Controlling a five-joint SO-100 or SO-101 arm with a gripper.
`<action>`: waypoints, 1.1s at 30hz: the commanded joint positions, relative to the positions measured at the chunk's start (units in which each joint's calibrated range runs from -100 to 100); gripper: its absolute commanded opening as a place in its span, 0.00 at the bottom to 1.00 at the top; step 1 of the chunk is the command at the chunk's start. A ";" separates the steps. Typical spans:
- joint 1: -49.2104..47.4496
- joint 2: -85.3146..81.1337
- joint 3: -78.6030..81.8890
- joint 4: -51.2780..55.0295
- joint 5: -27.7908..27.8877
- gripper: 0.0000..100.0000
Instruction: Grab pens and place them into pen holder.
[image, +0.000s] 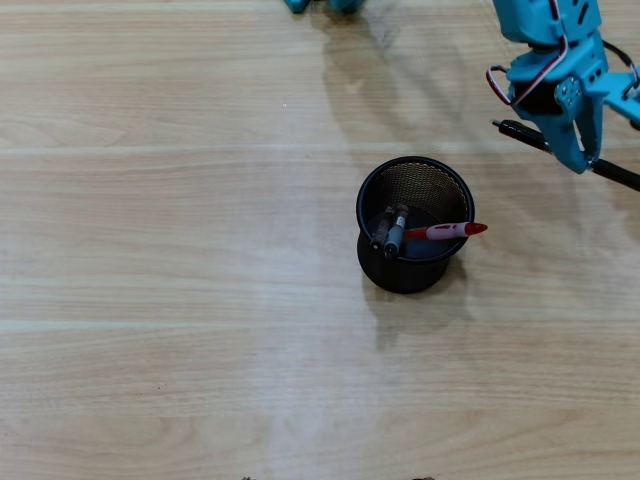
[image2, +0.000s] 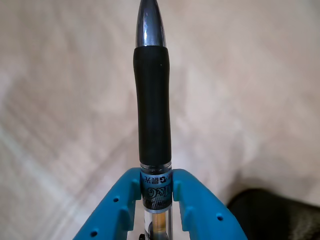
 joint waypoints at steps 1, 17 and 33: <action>7.70 -9.86 -8.12 -0.48 2.46 0.02; 25.44 -11.80 11.53 -13.11 -4.65 0.02; 21.17 -11.72 16.33 -18.10 -12.02 0.02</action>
